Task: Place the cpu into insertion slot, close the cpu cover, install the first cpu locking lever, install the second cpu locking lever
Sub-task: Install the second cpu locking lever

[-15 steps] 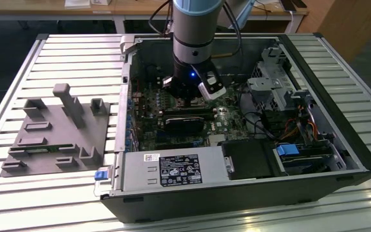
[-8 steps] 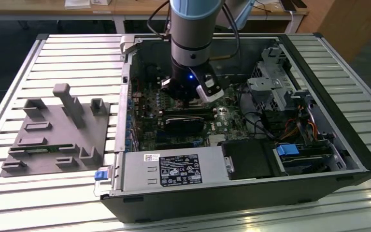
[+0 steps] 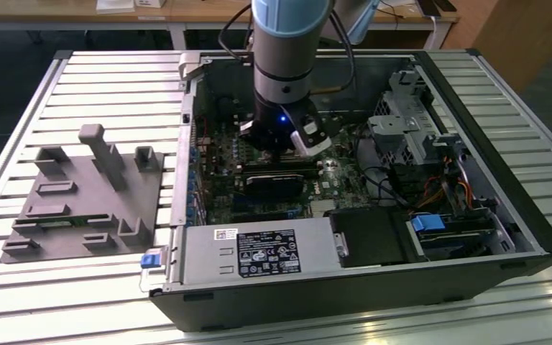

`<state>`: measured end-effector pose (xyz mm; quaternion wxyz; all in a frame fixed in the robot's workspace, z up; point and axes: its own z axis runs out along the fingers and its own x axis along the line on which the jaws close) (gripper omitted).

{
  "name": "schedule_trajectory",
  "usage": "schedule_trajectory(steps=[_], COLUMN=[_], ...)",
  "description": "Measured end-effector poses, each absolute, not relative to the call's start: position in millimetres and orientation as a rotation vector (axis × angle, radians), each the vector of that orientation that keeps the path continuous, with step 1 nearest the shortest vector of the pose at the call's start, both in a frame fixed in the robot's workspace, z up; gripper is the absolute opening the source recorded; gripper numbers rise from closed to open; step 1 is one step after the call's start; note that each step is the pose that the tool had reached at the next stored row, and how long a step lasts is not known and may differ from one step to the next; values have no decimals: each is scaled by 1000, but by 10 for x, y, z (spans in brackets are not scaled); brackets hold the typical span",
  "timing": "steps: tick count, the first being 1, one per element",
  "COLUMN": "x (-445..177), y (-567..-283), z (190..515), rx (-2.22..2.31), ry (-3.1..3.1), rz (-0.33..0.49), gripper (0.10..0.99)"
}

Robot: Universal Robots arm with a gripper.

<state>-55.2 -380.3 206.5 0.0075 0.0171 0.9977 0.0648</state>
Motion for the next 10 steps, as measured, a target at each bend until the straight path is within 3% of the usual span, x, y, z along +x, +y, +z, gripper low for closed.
schedule_trajectory(steps=[10], x=[-617], y=[-3867], z=[2059], rx=[54], ry=[3117], rz=[242], gripper=[106])
